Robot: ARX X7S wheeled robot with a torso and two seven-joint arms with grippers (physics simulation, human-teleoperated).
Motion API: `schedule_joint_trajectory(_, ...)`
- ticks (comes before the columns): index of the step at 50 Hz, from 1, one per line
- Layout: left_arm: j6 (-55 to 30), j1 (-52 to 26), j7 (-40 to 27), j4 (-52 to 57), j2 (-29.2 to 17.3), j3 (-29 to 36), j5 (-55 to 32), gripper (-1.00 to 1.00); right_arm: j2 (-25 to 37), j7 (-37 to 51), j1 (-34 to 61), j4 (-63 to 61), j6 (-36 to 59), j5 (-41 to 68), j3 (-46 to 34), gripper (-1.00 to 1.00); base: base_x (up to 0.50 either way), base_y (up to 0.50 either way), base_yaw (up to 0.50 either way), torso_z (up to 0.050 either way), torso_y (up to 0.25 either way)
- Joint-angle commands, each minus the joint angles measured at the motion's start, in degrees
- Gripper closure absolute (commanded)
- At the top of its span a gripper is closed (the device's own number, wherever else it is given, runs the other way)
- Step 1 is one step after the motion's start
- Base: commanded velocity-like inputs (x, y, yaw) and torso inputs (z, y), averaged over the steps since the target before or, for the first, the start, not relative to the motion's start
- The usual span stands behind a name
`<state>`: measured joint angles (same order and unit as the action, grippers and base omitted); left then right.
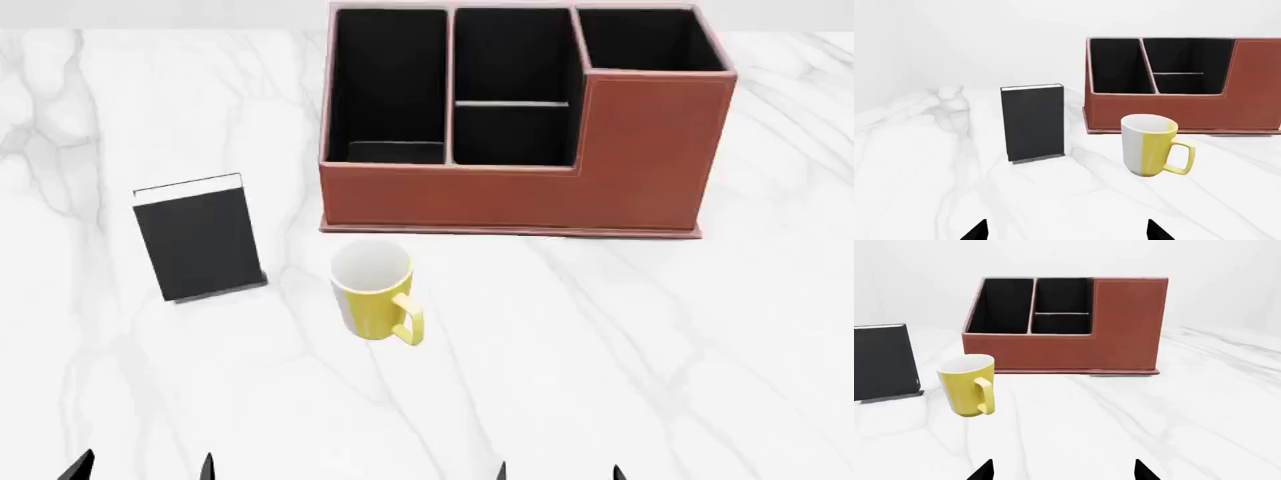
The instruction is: Pick up the yellow and white mug and place it to the right of the caddy.
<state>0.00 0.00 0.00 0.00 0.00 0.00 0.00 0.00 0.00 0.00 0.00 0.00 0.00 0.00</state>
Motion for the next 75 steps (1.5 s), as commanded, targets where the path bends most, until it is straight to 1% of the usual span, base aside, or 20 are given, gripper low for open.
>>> schedule_joint_trajectory(1,-0.05,-0.09,-0.97,-0.08,-0.92,1.00,-1.00,-1.00,0.85,1.34,0.11,0.14,0.29,0.87,-1.05,-1.00,0.00,0.00,0.00,0.000,0.000)
schedule_joint_trajectory(16,-0.24,-0.41,-3.75,-0.21,-3.09,3.48,-3.05,-1.00,3.20,4.24,0.29,-0.01,0.52,2.11,-4.09,-1.00,0.00,0.00,0.00,0.000,0.000)
schedule_joint_trajectory(21,-0.65,-0.39,-4.57,0.20,-3.39,3.70,-3.79,-1.00,3.20,4.83,0.38,-0.56,1.07,4.24,-3.58,-1.00,0.00,0.00,0.00,0.000,0.000)
schedule_joint_trajectory(26,-1.85,-0.13,-6.04,2.49,-3.90,5.28,-1.85,-1.00,3.44,5.98,0.41,-1.89,2.56,5.36,-3.40,-1.00,0.00,0.00,0.00,0.000,0.000)
schedule_joint_trajectory(29,-3.47,0.70,-6.64,6.62,-4.41,5.72,-1.31,-1.00,3.94,6.78,-0.51,-8.11,4.65,5.14,-3.94,-1.00,0.00,0.00,0.00,0.000,0.000)
schedule_joint_trajectory(30,-4.16,1.49,-6.22,10.67,-4.66,5.80,-2.06,-1.00,4.33,6.98,-1.22,-12.66,6.21,5.01,-4.27,-1.00,0.00,0.00,0.00,0.000,0.000)
schedule_joint_trajectory(41,-11.80,3.38,-7.58,28.80,-6.75,7.04,-0.54,-1.00,5.92,8.04,-2.42,-31.48,14.57,7.43,-5.43,-1.00,0.00,0.00,0.00,0.000,0.000)
schedule_joint_trajectory(42,-15.78,3.01,-8.46,31.49,-6.92,7.45,1.27,-1.00,6.03,8.55,-2.25,-34.16,16.49,8.10,-4.98,-1.00,0.00,0.00,0.00,0.000,0.000)
schedule_joint_trajectory(45,-18.86,3.19,-8.82,36.37,-7.06,7.60,1.56,-1.00,6.14,9.41,-1.55,-38.53,20.11,9.96,-4.22,-1.00,0.00,0.00,0.00,0.000,0.000)
schedule_joint_trajectory(46,-22.22,2.98,-9.69,39.95,-7.14,7.90,3.40,-1.00,6.26,9.87,-0.97,-41.87,22.19,10.80,-4.00,-1.00,0.00,0.00,0.00,0.000,0.000)
schedule_joint_trajectory(57,-34.62,2.32,-11.02,58.48,-7.51,10.27,7.75,-1.00,8.28,12.81,2.13,-56.09,32.30,11.58,-5.12,-1.00,0.00,0.00,0.00,0.000,0.000)
schedule_joint_trajectory(58,-34.81,2.49,-10.12,59.95,-6.70,10.37,9.46,-1.00,8.59,13.06,2.69,-57.82,33.63,11.67,-5.37,-1.00,0.00,0.00,0.00,0.000,0.000)
schedule_joint_trajectory(60,-32.07,3.72,-2.55,59.99,-0.32,8.06,15.47,-1.00,9.20,13.94,3.61,-59.86,35.25,12.22,-5.65,-1.00,0.00,0.00,0.00,0.000,0.000)
schedule_joint_trajectory(61,-31.59,3.87,-2.25,59.99,-0.08,8.01,16.05,-1.00,10.34,15.29,3.92,-59.95,35.12,13.09,-6.16,-1.00,0.00,0.00,0.00,0.000,0.000)
schedule_joint_trajectory(63,-30.79,3.95,-2.84,59.99,-0.04,8.31,17.82,-1.00,18.20,24.79,5.90,-59.98,33.23,18.55,-10.20,-1.00,0.00,0.00,0.00,0.000,0.000)
schedule_joint_trajectory(65,-29.19,4.85,-2.98,59.99,-0.03,7.77,17.02,-1.00,29.59,38.22,10.12,-59.98,28.04,26.64,-17.15,-1.00,0.00,0.00,0.00,0.000,0.000)
schedule_joint_trajectory(67,-28.01,5.35,-3.38,60.00,-0.03,7.94,17.98,-1.00,39.50,49.74,16.13,-59.98,21.90,31.99,-25.92,-1.00,0.00,0.00,0.00,0.000,0.000)
schedule_joint_trajectory(69,-26.26,6.06,-3.69,60.00,-0.02,8.37,18.63,-1.00,48.15,60.31,25.03,-59.98,15.33,35.44,-37.43,-1.00,0.00,0.00,0.00,0.000,0.000)
schedule_joint_trajectory(71,-25.14,6.56,-4.13,60.00,-0.02,8.57,18.92,-1.00,53.28,67.50,33.88,-59.98,10.25,36.74,-48.40,-1.00,0.00,0.00,0.00,0.000,0.000)
schedule_joint_trajectory(75,-22.32,7.79,-4.94,60.00,-0.01,8.56,19.83,-1.00,58.51,77.55,51.11,-59.99,2.54,36.72,-68.77,-1.00,0.00,0.00,0.00,0.000,0.000)
